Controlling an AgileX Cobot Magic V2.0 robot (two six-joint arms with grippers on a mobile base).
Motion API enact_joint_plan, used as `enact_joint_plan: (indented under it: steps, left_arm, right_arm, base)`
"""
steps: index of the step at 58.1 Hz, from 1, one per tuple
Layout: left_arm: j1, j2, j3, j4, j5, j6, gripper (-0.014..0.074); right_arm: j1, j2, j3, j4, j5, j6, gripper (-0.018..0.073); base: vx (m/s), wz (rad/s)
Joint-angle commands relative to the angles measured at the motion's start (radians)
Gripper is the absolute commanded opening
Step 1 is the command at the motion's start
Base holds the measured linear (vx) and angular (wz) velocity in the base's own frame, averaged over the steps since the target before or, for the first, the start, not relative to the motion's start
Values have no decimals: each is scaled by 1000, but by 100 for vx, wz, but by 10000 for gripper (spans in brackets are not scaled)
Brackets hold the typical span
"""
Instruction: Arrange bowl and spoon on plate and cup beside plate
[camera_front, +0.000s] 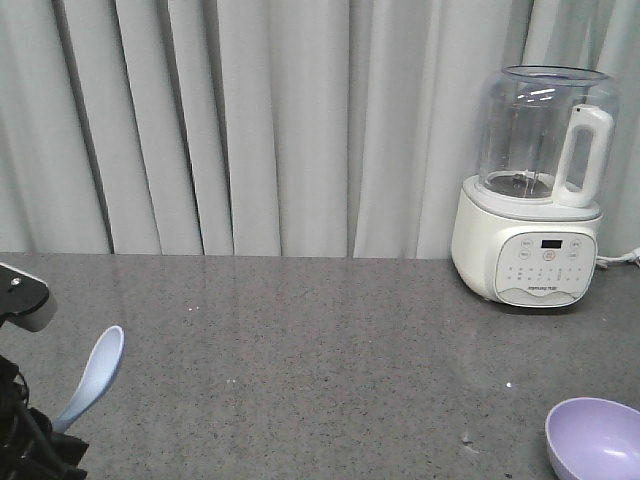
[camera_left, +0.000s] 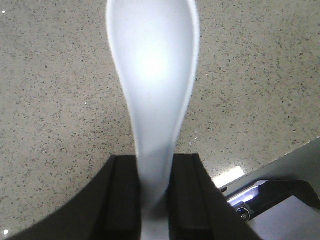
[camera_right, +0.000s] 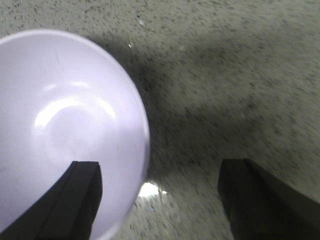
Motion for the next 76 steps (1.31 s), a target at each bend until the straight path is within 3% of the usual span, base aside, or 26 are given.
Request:
enact_joint_plan:
  steps: [1,21,50,67,76]
  left_arm:
    - [-7,-23,-23,-7,-52,1,146]
    - [-7,-23,-23,-7,-52,1,146]
    - [-7,-23,-23,-7,-52,1,146]
    - [-7,-23,-23,-7,-52,1,146]
    - [-7,-23,-23,-7,-52,7,146]
  right_arm:
    - [-7,19,-32,68,-90,-37,540]
    - [-7,137,-32,225,-180,-184,497]
    - [-7,137,-35,204,-172,-189,106]
    - [-1,0,-35,218,-129,-199,95]
    - [74,-129,-35,215,-98,-200,99]
  base:
    - [0,0]
    - [0,0]
    - [0,0]
    - [0,0]
    - [0,0]
